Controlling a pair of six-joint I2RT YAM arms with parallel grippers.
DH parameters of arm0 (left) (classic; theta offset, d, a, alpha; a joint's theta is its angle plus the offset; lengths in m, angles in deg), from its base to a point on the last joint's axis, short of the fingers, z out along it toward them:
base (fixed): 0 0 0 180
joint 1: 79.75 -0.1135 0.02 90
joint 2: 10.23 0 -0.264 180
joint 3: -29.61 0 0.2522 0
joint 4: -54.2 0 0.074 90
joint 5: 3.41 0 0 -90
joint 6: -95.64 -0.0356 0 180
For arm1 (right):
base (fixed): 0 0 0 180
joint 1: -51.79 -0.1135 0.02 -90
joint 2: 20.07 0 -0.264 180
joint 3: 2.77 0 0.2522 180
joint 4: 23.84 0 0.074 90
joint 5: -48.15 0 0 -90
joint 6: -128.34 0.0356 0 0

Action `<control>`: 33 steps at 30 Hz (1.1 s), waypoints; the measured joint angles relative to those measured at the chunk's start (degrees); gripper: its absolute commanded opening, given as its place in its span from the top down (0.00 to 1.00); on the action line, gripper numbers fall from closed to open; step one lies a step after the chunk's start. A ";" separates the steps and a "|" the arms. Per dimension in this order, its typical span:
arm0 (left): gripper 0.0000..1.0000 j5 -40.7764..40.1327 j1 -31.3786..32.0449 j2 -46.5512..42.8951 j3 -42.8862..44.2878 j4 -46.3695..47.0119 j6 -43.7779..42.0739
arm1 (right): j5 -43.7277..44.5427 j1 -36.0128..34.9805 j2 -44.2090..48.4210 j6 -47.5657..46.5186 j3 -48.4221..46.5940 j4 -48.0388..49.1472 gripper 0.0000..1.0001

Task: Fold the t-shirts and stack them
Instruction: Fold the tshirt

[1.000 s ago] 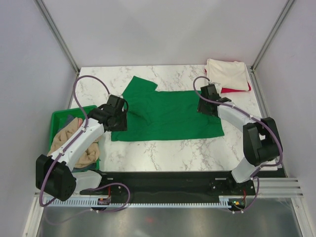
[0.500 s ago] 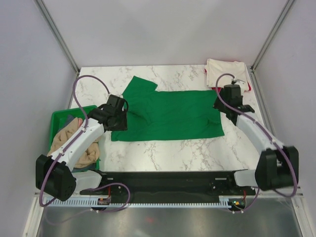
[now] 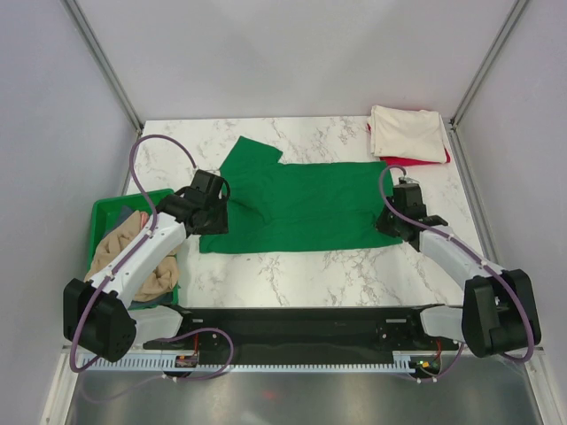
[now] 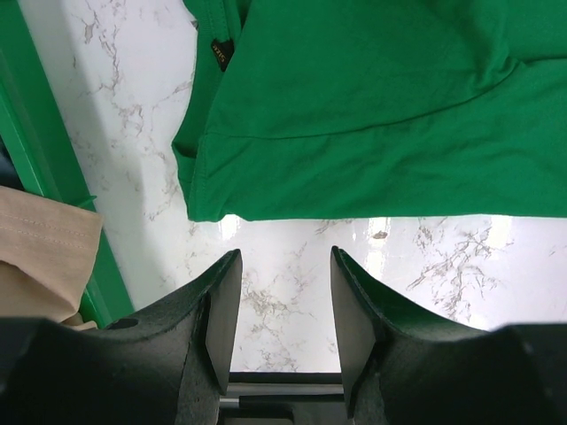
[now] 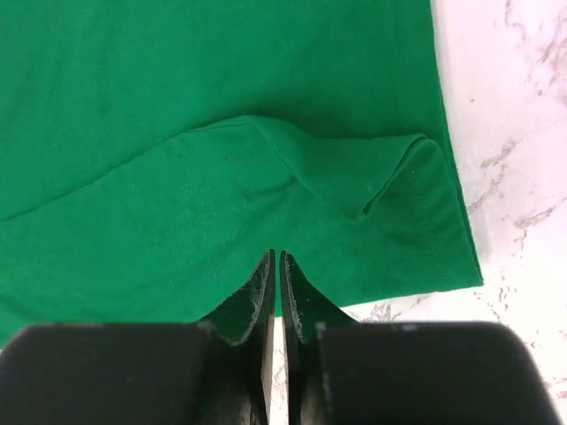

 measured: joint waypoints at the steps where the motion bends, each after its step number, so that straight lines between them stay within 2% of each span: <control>1: 0.48 -0.07 0.00 0.00 0.00 0.00 0.00 | -0.17 0.00 -0.50 0.20 0.04 0.02 0.90; 7: 0.48 -0.39 0.00 0.00 0.00 0.02 0.02 | 1.31 0.02 -5.35 0.11 -1.16 1.07 0.87; 13: 0.48 -1.07 0.00 0.00 -0.07 0.02 0.00 | 3.41 4.72 -19.10 -0.42 -8.72 2.27 0.88; 14: 0.48 -1.20 0.00 0.00 -0.13 0.02 0.02 | 3.39 6.10 -21.00 -0.42 -10.25 2.58 0.87; 17: 0.48 -1.57 0.00 0.00 -0.33 -0.04 0.04 | 3.43 9.20 -22.56 -0.55 -13.92 2.93 0.74; 18: 0.48 -1.88 0.00 0.00 -0.33 -0.04 0.20 | 3.45 9.84 -21.99 -0.57 -14.38 3.21 0.68; 20: 0.46 -2.56 0.00 -0.28 -0.33 -0.11 0.96 | 3.08 10.62 -19.37 -0.46 -14.27 3.45 0.30; 21: 0.45 -2.71 0.00 -0.70 -0.33 -0.20 1.51 | 2.71 10.64 -17.90 -0.50 -13.97 3.34 0.30; 22: 0.45 -2.78 0.00 -1.38 -0.46 -0.15 2.47 | 1.79 10.54 -14.93 -0.55 -12.39 4.33 0.18; 24: 0.44 -2.84 0.00 -3.58 -1.20 0.09 4.76 | 0.11 10.38 -8.68 0.02 -8.48 4.92 0.13; 28: 0.44 -2.82 0.00 -8.79 -5.01 1.25 10.40 | -3.37 10.16 4.44 1.60 1.73 5.14 0.11; 33: 0.40 -2.99 0.00 -14.05 -15.72 6.19 19.32 | -4.66 10.36 11.43 3.54 10.29 2.93 0.09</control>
